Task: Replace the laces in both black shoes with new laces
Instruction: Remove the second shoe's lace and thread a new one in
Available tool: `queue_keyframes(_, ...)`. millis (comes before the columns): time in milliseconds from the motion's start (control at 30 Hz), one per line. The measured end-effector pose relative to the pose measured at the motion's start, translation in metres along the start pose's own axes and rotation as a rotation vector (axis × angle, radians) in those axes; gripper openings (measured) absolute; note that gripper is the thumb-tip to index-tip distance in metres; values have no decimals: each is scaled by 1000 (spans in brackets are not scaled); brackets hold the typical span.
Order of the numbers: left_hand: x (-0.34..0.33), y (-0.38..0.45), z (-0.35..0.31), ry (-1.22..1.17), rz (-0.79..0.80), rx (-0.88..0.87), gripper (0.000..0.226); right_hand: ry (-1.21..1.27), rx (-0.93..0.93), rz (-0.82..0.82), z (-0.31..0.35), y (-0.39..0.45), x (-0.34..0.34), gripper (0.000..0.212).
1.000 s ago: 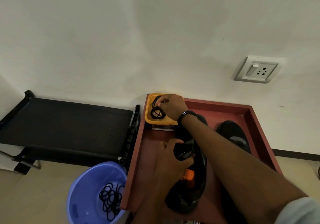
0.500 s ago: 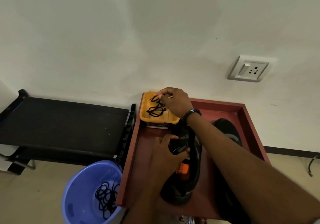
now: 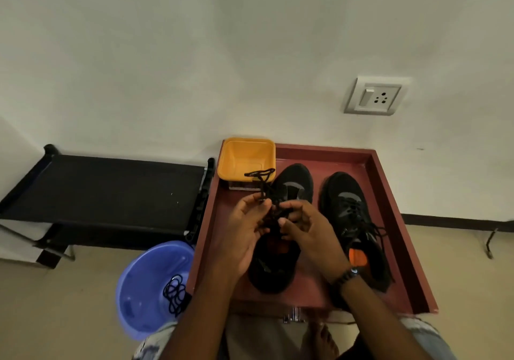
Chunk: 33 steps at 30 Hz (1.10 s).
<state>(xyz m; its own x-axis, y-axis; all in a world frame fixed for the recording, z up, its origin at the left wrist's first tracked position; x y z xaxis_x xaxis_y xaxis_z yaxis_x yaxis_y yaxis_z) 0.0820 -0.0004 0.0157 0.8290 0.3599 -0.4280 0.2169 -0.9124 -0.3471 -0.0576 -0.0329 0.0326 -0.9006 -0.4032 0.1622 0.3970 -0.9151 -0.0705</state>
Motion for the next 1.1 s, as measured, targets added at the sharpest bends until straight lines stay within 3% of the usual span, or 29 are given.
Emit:
queue_keyframes(67,1,-3,3,18,-67,8,19,6,14,-53,-4,-1,5,32)
queue_keyframes(167,2,-8,2,23,-159,2,8,238,-64,-207,-13,-5,17,32)
queue_keyframes(333,11,-5,3,-179,-217,43,17,540,-156,-408,-26,-7,44,26)
queue_keyframes(433,25,-7,-5,-340,-340,15,16,754,-130,-508,-24,-9,57,20)
queue_keyframes(600,59,-10,-22,-342,-509,-99,23,808,-127,-577,-19,-9,72,20)
queue_keyframes(700,50,-12,-28,238,-400,-201,21,556,-164,-489,-16,-10,61,21)
queue_keyframes(800,8,-15,-8,684,-64,-214,17,318,-149,-326,-12,-9,37,20)
queue_keyframes(867,-11,-16,7,786,81,-201,19,103,-66,-239,-10,-8,25,18)
queue_keyframes(933,-14,-14,9,791,63,-205,21,-329,62,-209,-13,-6,20,19)
queue_keyframes(1000,-14,-13,2,781,7,-242,20,-687,155,-289,-13,-9,20,26)
queue_keyframes(1100,-23,-18,-14,829,30,-338,21,-803,264,-424,5,-14,20,31)
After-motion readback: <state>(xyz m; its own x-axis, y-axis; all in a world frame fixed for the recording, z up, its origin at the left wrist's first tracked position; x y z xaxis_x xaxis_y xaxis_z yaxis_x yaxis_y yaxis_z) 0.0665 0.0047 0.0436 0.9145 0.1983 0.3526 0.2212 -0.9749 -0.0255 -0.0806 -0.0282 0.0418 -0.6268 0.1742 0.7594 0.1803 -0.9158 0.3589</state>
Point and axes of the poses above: each hand's wrist, its own y-axis towards the middle knuckle, its own x-axis out of the back of the hand, z = x × y, the point moved 5 cm from there along y, towards the middle knuckle
